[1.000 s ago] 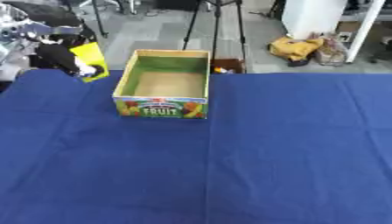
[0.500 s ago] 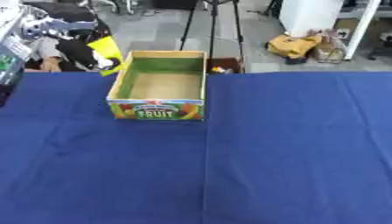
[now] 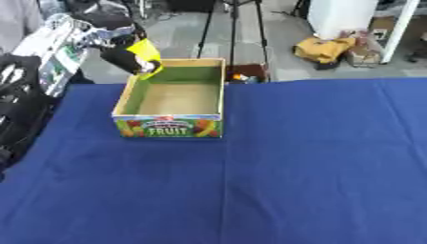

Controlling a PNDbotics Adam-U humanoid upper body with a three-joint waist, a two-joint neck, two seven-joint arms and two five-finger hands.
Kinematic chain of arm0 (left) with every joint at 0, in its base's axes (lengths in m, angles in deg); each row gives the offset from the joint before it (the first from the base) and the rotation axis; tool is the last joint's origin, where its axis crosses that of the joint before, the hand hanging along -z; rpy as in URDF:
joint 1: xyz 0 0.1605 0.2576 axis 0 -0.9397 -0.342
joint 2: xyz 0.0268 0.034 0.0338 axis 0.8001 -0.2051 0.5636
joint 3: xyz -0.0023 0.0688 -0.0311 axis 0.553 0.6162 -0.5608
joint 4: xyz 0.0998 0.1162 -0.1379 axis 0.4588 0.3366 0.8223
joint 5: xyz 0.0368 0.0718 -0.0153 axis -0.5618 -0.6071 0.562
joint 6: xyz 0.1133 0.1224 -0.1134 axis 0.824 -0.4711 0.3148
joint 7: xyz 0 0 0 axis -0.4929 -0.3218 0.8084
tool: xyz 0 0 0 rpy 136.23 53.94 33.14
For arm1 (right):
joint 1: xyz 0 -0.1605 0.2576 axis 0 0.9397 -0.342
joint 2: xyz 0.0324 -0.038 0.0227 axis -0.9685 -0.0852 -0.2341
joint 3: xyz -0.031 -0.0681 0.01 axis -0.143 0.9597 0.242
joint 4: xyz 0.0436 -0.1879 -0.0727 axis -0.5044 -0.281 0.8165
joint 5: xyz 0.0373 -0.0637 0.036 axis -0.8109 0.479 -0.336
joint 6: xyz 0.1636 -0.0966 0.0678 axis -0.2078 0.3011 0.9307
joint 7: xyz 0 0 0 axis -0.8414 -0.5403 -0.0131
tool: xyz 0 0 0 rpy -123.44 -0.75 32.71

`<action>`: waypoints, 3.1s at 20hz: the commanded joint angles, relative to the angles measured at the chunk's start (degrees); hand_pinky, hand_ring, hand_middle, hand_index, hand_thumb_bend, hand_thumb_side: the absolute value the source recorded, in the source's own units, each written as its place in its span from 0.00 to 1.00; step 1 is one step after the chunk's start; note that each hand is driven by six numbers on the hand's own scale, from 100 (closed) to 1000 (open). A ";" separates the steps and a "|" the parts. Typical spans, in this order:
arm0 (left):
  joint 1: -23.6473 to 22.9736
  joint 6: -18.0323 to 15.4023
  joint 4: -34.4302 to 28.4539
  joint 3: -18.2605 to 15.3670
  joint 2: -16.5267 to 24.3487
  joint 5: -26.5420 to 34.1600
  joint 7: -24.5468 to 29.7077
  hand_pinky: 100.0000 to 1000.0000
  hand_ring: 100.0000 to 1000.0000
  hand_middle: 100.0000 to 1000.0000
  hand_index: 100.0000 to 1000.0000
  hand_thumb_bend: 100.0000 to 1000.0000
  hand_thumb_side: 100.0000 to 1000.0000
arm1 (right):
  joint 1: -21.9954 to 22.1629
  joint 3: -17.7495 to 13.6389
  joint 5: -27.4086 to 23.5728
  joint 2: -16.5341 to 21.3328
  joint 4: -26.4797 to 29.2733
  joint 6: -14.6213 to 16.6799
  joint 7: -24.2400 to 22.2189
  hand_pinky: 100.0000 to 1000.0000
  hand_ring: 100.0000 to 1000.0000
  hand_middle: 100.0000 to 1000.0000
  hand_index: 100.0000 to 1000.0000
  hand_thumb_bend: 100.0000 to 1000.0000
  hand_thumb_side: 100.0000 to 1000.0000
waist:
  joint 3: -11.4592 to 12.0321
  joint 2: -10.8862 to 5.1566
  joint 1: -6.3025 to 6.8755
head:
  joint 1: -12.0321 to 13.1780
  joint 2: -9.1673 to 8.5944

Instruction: Pick up objects on the table and place them in the box.

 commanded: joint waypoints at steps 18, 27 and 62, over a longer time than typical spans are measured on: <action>1.00 6.61 11.69 -5.05 -3.47 -0.57 -14.42 0.18 0.27 0.24 0.46 0.00 0.58 | -2.16 -0.25 -0.90 0.77 0.83 0.11 0.24 0.74 0.84 0.71 0.85 0.00 0.98 | -2.32 1.40 -0.56 | 1.57 -2.53; 0.00 7.42 13.67 -5.57 -4.08 0.90 -15.83 0.20 0.30 0.27 0.49 0.00 0.57 | -2.38 -0.31 -1.02 0.60 0.83 0.09 0.53 0.75 0.84 0.71 0.85 0.00 0.98 | -2.98 2.07 -0.51 | 2.12 -3.15; -0.15 6.02 11.48 -5.97 -4.30 0.45 -8.36 0.81 0.90 0.92 1.00 0.64 0.75 | -1.95 -0.37 -1.21 0.15 0.83 0.04 0.83 0.75 0.84 0.70 0.85 0.00 1.00 | -3.80 1.56 -0.18 | 2.69 -2.89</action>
